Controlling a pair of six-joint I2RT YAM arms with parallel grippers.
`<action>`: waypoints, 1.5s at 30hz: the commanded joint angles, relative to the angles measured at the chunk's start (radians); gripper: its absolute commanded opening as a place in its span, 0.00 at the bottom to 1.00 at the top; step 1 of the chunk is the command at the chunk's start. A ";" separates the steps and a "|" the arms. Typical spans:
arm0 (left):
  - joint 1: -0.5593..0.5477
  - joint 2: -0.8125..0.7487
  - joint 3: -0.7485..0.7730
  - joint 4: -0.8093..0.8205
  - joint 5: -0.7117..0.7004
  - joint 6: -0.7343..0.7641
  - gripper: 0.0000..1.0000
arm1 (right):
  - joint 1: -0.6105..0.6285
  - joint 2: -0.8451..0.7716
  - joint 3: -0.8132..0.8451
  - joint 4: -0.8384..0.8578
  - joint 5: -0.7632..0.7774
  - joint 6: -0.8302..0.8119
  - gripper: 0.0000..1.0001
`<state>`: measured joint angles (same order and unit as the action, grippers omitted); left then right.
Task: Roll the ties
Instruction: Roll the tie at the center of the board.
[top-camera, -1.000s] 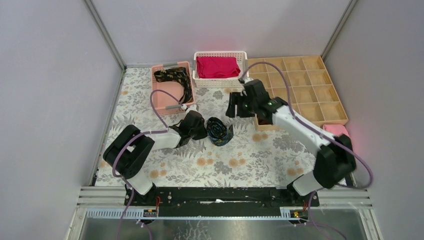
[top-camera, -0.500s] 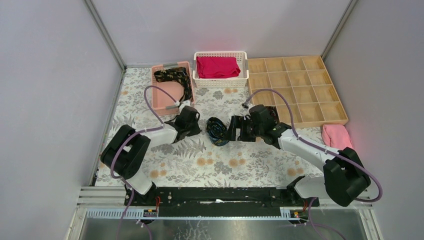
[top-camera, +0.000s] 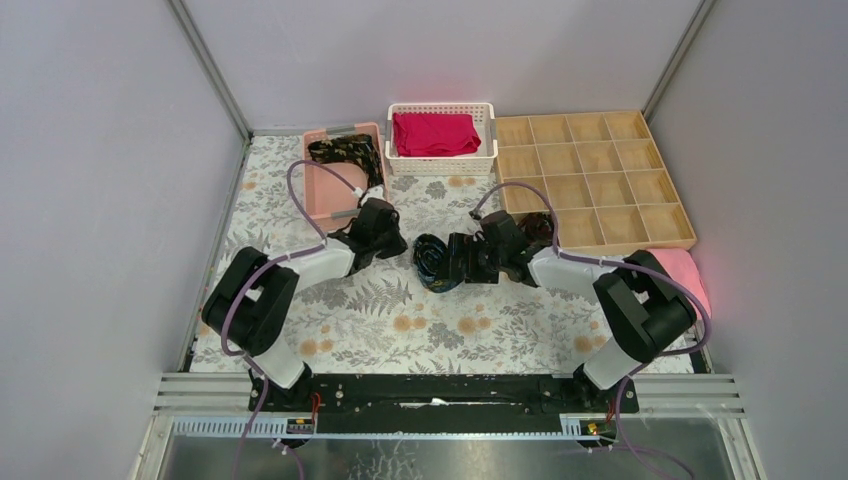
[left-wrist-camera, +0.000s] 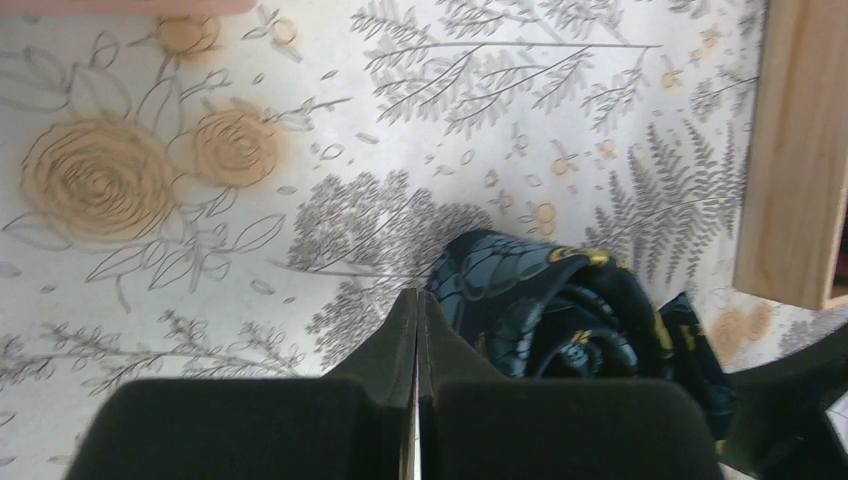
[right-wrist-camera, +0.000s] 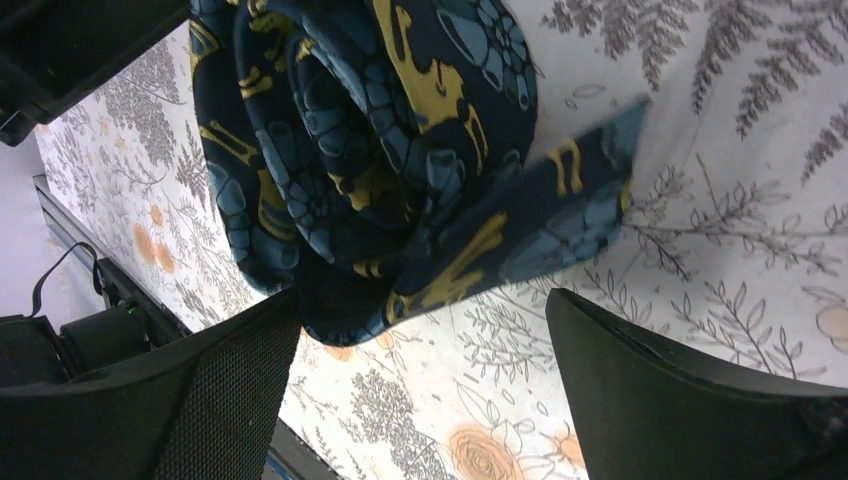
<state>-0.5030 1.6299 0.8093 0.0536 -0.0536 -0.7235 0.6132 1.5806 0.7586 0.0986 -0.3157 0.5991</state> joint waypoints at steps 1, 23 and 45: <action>0.001 0.037 0.063 0.053 0.040 0.023 0.00 | 0.006 0.042 0.068 0.062 0.012 -0.029 1.00; 0.001 0.091 -0.012 0.127 0.147 -0.012 0.00 | -0.002 0.222 0.317 -0.009 0.002 -0.088 1.00; 0.001 0.141 0.029 0.133 0.153 -0.006 0.00 | 0.055 0.280 0.403 -0.062 -0.115 -0.125 1.00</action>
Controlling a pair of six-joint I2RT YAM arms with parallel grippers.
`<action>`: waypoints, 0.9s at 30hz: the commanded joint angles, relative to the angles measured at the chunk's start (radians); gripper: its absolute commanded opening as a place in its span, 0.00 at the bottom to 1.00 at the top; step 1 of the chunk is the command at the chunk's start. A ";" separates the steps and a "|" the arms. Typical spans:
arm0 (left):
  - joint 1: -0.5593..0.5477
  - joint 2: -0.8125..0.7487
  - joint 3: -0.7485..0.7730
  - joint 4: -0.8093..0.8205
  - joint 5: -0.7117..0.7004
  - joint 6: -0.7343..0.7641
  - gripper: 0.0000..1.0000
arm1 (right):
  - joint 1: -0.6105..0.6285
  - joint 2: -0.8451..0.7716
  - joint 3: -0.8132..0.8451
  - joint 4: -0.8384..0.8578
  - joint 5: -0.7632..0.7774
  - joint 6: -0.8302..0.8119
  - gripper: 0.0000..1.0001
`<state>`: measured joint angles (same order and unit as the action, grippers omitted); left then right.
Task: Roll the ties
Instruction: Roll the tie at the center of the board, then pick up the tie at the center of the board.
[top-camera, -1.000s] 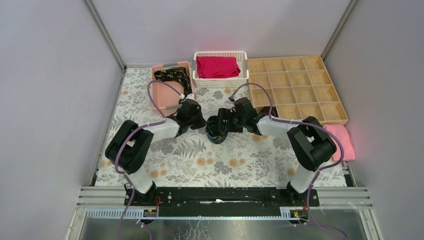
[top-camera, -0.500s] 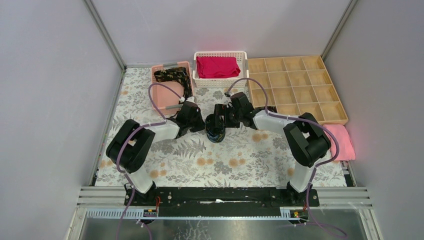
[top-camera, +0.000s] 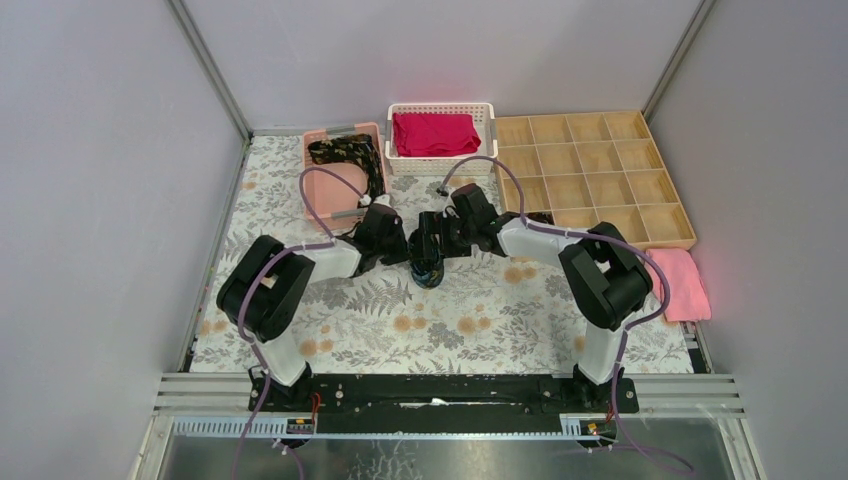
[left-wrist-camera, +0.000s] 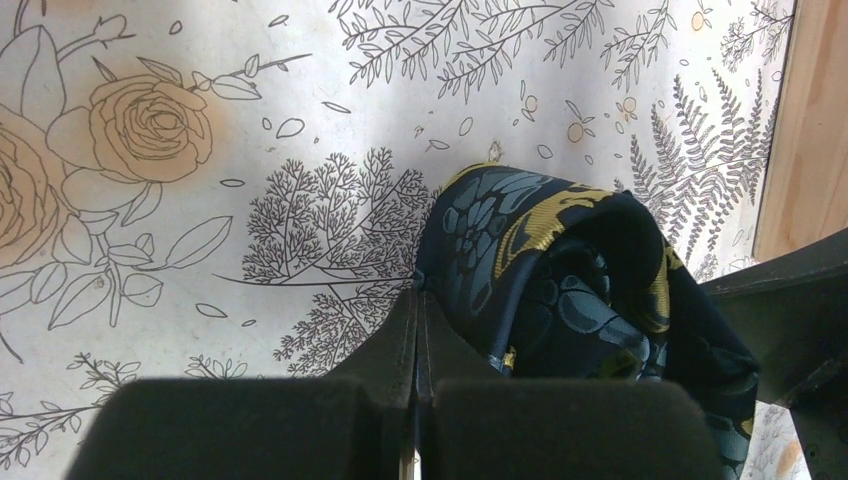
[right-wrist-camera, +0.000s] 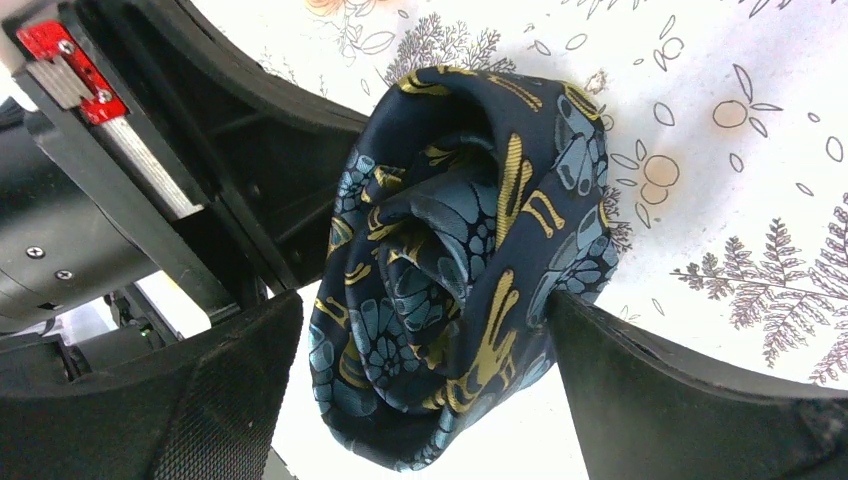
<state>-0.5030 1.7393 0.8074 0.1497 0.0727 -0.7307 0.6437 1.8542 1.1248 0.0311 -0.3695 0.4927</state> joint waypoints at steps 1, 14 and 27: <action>0.001 0.036 0.035 0.035 0.028 0.003 0.00 | 0.027 0.008 0.040 -0.002 -0.062 -0.026 1.00; 0.002 0.042 0.078 0.014 0.041 0.014 0.00 | 0.072 0.035 0.042 0.002 -0.073 -0.014 1.00; -0.006 0.027 -0.036 0.081 0.101 -0.017 0.00 | 0.094 -0.058 -0.033 0.021 -0.004 0.037 1.00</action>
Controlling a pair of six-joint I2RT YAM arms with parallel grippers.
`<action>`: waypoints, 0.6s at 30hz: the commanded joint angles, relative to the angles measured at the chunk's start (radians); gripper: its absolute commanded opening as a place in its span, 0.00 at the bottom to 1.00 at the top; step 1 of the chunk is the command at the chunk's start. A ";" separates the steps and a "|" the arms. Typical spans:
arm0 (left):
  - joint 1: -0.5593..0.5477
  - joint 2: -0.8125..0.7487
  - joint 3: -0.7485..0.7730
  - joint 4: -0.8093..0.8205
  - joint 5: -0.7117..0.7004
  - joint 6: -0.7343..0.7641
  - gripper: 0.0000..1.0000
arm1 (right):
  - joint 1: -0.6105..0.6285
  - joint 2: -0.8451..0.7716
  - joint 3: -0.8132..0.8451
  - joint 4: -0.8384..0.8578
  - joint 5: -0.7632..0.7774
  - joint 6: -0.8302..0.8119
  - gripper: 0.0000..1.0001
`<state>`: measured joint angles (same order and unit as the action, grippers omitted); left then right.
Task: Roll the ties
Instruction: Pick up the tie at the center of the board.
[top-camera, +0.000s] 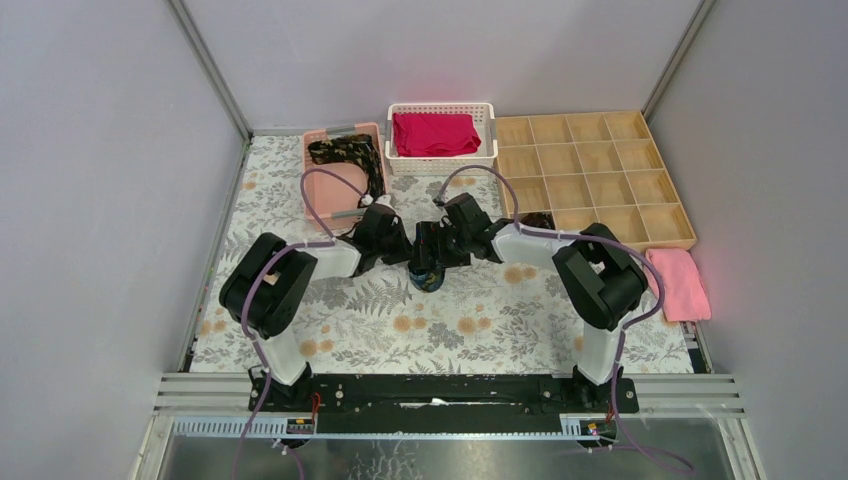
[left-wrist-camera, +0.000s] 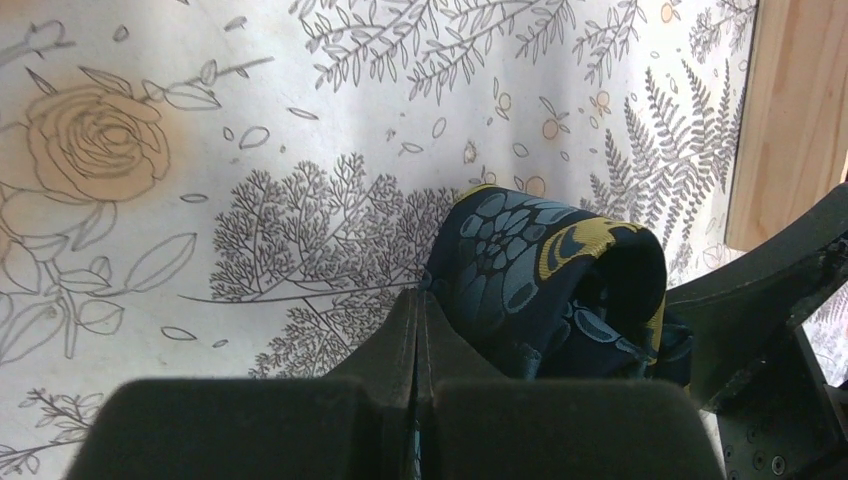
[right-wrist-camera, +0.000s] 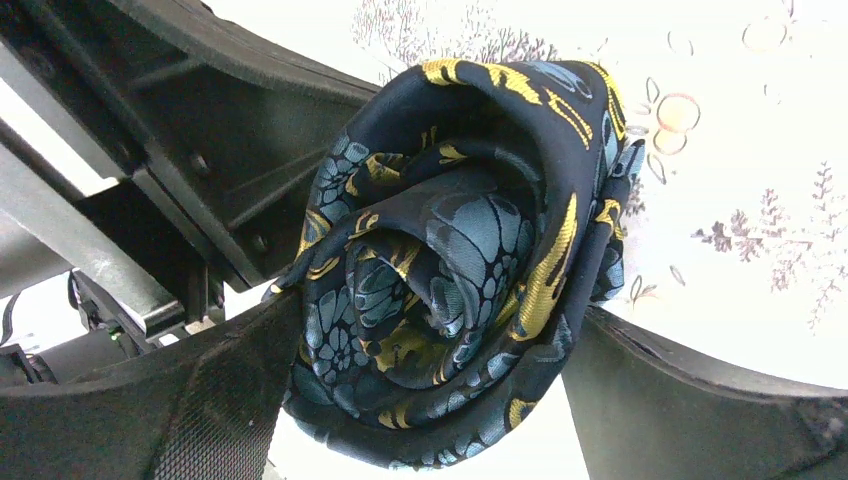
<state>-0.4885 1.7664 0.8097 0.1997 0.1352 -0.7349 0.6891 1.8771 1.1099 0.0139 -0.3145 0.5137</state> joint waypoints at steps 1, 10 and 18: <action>-0.022 -0.009 -0.043 0.026 0.037 -0.011 0.00 | 0.050 -0.095 -0.026 0.031 -0.053 0.011 1.00; -0.055 -0.117 -0.120 -0.027 0.022 -0.014 0.00 | 0.047 -0.162 -0.056 -0.058 0.001 -0.038 1.00; -0.071 -0.227 -0.180 -0.093 -0.049 0.003 0.00 | 0.035 -0.142 -0.076 -0.023 -0.048 -0.024 1.00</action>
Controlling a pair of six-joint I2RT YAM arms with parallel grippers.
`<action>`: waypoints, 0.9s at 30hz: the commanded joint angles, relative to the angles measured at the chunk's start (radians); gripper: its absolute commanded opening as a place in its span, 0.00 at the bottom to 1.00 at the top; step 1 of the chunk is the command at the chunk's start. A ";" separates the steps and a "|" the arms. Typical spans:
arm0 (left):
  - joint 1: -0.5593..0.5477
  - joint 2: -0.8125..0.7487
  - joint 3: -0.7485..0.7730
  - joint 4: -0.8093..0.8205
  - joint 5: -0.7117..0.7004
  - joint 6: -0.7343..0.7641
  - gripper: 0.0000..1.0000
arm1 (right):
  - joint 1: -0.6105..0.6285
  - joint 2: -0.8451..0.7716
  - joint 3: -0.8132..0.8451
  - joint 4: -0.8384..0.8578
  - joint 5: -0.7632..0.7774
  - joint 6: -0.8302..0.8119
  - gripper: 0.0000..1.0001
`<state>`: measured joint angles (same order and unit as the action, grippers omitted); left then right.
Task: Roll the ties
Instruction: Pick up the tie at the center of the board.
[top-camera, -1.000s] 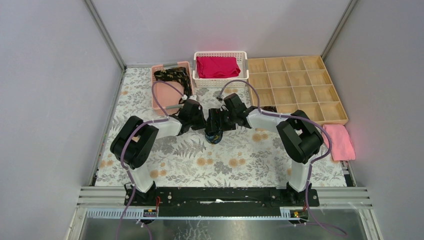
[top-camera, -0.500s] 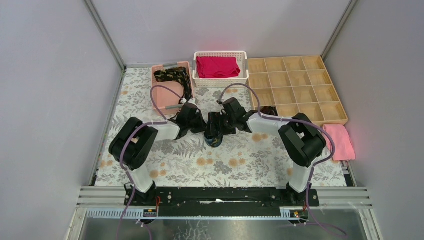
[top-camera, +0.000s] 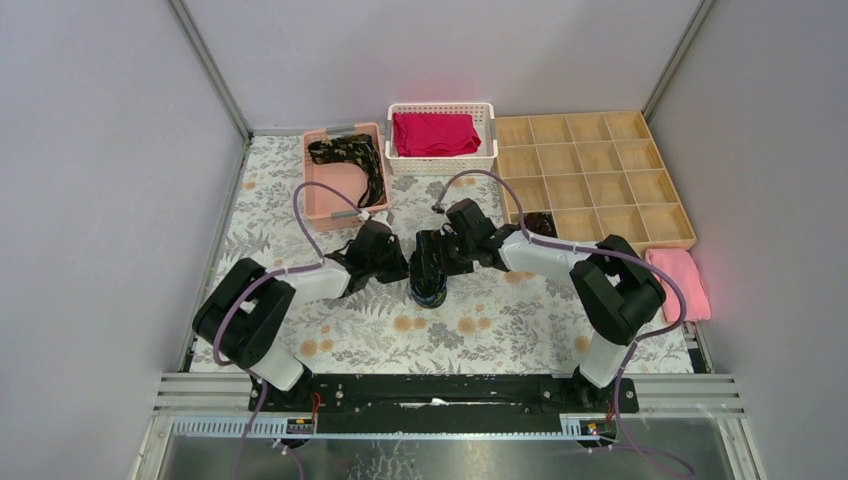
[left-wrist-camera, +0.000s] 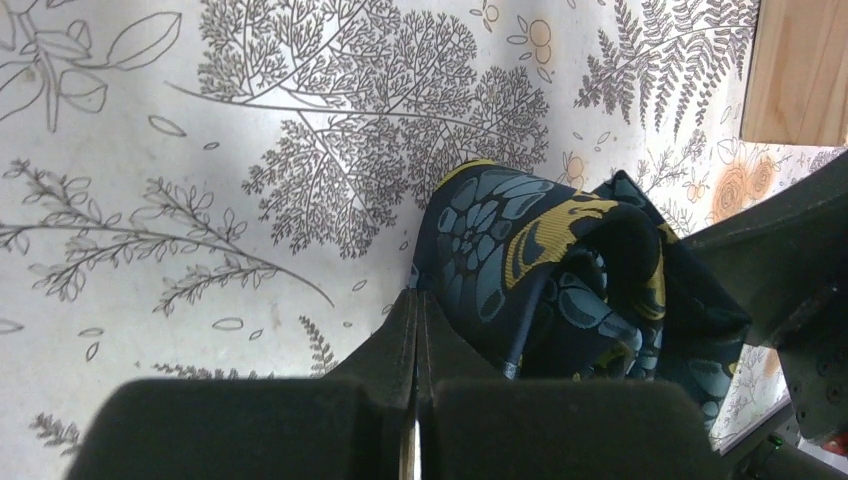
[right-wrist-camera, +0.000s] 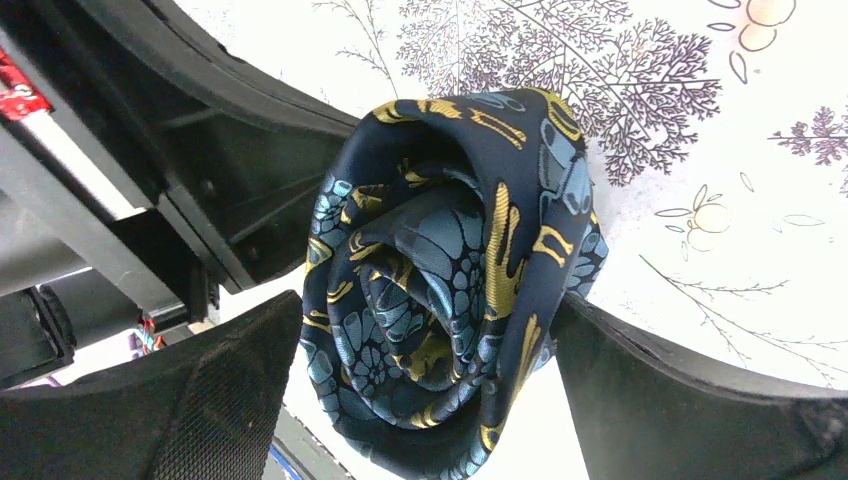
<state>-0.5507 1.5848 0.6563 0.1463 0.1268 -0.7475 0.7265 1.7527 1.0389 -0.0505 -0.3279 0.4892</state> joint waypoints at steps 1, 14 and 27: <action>-0.009 -0.049 -0.029 -0.040 -0.044 0.016 0.00 | 0.000 -0.016 -0.004 0.041 -0.042 -0.001 1.00; -0.015 -0.024 -0.067 0.044 0.028 -0.041 0.00 | 0.029 -0.012 0.027 0.008 -0.064 -0.016 1.00; -0.026 -0.037 -0.073 0.084 0.096 -0.086 0.00 | 0.143 0.040 0.086 -0.047 0.019 -0.020 1.00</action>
<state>-0.5587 1.5528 0.5961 0.1474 0.1768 -0.7956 0.8162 1.7672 1.0744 -0.1257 -0.2859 0.4587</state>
